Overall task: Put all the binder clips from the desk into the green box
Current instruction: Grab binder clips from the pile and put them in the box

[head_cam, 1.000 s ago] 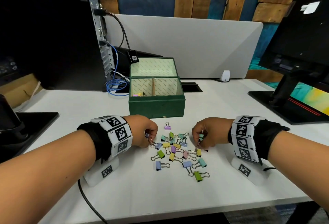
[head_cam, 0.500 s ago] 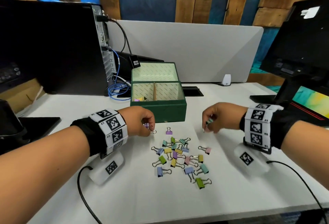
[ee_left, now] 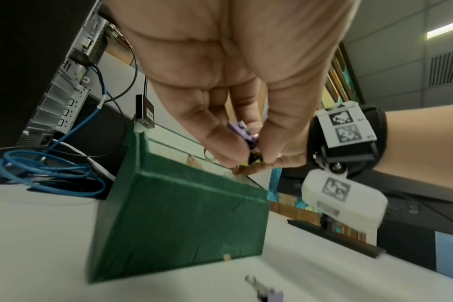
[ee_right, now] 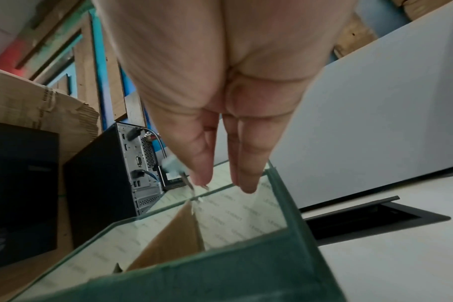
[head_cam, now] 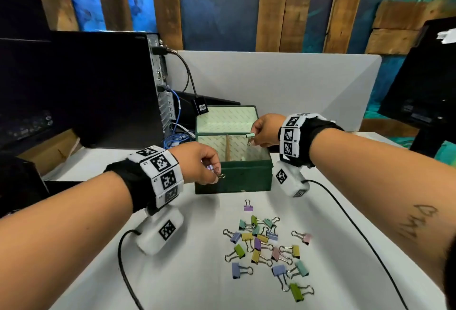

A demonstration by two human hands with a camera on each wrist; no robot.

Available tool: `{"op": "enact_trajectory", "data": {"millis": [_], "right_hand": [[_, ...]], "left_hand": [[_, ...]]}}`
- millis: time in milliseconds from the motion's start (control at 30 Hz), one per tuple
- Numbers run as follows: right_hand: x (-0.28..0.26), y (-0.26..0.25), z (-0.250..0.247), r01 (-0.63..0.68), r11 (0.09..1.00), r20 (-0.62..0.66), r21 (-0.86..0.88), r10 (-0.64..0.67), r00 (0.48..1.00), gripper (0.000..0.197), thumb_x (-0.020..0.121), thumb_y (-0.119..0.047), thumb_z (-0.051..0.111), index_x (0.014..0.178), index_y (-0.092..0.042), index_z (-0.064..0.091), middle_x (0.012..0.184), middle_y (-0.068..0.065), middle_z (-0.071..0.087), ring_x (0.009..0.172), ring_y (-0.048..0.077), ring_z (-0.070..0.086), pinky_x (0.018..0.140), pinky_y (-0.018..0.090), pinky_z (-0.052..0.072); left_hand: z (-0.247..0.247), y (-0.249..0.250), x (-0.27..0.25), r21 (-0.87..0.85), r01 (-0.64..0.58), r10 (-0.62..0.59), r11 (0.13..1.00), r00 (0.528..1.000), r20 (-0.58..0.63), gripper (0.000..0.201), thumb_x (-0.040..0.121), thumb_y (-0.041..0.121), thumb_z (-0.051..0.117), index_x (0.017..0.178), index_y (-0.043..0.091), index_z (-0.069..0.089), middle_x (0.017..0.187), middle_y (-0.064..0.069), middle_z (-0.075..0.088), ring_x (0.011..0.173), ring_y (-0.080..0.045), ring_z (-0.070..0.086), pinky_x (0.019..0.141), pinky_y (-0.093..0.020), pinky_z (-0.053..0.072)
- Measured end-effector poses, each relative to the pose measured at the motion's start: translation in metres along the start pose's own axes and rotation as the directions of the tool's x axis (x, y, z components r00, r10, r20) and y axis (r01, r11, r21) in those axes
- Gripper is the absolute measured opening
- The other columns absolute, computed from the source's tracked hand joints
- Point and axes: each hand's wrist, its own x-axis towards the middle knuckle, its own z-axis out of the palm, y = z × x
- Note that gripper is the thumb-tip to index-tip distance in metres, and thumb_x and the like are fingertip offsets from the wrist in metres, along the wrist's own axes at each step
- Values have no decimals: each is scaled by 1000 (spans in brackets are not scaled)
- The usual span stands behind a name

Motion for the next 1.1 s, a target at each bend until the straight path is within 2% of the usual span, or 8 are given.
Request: {"op": "enact_trajectory", "data": {"millis": [100,233,367,533,733,833,967,1100], "right_hand": [[-1,4,3,9,998,-4,-59,-10,1000,10,81,-12,68,78,-22,66,73,-8,60,77,13,56,64,20,45],[-23,17,-1,45,998,-57,-53,-48,997,20,81,-11,66,100,-17,69,92,-4,62,89,12,57,83,22,45],[-60,33,-9,72,993,-47,-89,-77,996,9,82,-19,66,87,-26,64,88,-8,62,86,10,57,79,20,42],[-99,51,-11,63,972,78,-228,-46,996,17,84,-24,65,100,-22,67,86,-14,59,83,9,55,69,16,42],[-118,67,0,73,932,289,-356,36,957,29,85,-25,62,114,-23,63,108,-9,62,85,6,50,67,12,38],[-121,65,12,93,921,348,-378,48,936,32,88,-21,58,119,-27,61,94,-22,58,90,6,50,82,17,34],[-122,50,28,218,900,420,-378,-43,907,47,89,-8,46,130,-32,50,140,-9,46,126,13,48,103,25,36],[-114,34,44,357,841,476,-406,-139,869,63,86,3,46,140,-28,39,152,-3,33,140,18,32,115,33,27]], "left_hand": [[-8,13,16,-95,-5,3,995,1000,-24,14,76,10,72,75,21,63,71,7,64,54,0,59,48,-6,47],[-8,32,51,-118,-28,18,993,996,-89,10,77,9,70,79,18,66,87,-7,71,68,-13,62,75,-24,56],[1,44,80,-114,-34,17,993,988,-151,11,78,10,70,88,15,69,77,0,66,62,-9,60,59,-12,50],[14,43,91,-5,7,-7,1000,992,-123,27,80,10,69,107,14,69,107,-4,66,91,-17,60,83,-24,49],[15,37,56,33,-69,73,997,988,-135,27,81,17,68,107,23,66,109,4,60,92,-12,56,73,-20,45],[18,39,29,148,-131,129,980,991,28,25,81,17,65,105,26,66,96,9,61,85,-9,58,69,-10,41],[38,36,-2,351,-194,48,916,922,384,34,82,23,65,115,30,62,105,8,64,85,-8,58,71,-12,43],[56,29,-22,379,-204,-6,902,874,486,54,75,32,73,125,35,53,123,10,54,100,-11,60,77,-20,46]]}}
